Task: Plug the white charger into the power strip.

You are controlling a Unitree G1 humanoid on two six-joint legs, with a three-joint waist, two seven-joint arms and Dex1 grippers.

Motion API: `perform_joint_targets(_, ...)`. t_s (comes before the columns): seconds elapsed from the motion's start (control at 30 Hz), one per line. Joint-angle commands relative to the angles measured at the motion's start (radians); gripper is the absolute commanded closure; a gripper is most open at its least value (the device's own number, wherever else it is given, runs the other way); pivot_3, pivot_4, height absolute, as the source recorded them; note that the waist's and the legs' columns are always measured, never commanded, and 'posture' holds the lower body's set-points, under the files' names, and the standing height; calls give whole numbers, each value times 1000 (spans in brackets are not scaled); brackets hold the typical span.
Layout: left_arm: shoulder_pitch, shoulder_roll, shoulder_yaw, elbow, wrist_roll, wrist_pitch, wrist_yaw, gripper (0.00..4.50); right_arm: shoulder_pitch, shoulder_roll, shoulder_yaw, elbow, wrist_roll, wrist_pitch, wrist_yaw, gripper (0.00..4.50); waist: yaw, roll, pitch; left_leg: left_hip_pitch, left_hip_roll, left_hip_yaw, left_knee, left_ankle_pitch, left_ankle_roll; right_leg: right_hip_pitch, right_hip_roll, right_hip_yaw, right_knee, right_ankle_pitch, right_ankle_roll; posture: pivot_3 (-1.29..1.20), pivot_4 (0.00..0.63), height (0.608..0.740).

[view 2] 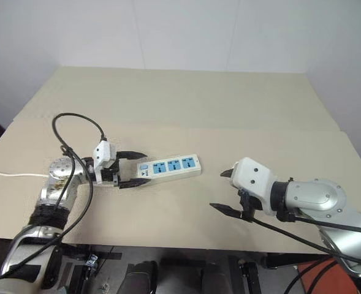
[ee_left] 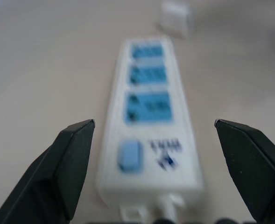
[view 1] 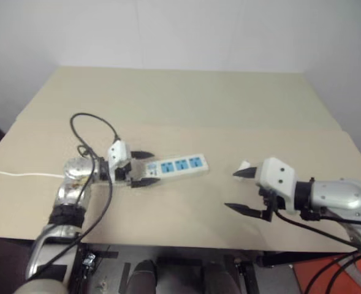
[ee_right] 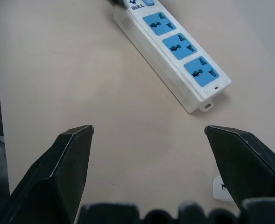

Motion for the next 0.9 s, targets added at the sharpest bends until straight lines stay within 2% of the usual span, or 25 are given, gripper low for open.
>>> perform_joint_targets(0.03, -53, 39, 53, 27, -97, 3, -103, 18, 12, 1, -49, -34, 3, -10, -8, 0, -2, 0, 0, 0, 0, 0, 0, 0, 0, 0, 0, 0, 0, 0, 0, 0, 150, 740)
perform_joint_targets(0.23, -95, 80, 31, 191, -113, -6, -257, 18, 17, -4, -66, -33, 8, -10, -1, 0, -13, 0, 0, 1, 0, 0, 0, 0, 0, 0, 0, 0, 0, 0, 0, 0, 150, 740)
perform_joint_targets(0.47, -118, 97, -57, 314, -123, -102, -265, 18, 31, -20, -99, -43, 19, -3, 17, 0, -10, 0, 0, 0, 0, 0, 0, 0, 0, 0, 0, 0, 0, 0, 0, 0, 150, 740)
perform_joint_targets(0.67, -170, 56, -34, 450, -82, -189, -265, 18, 41, -19, -139, -50, 44, 5, 23, 0, -7, 0, 0, 0, 0, 0, 0, 0, 0, 0, 0, 0, 0, 0, 0, 0, 150, 740)
perform_joint_targets(0.9, -192, 28, -9, 522, -64, -217, -265, 18, 60, -21, -161, -71, 58, 17, 15, 0, -8, 0, 0, 0, 0, 0, 0, 0, 0, 0, 0, 0, 0, 0, 0, 0, 150, 740)
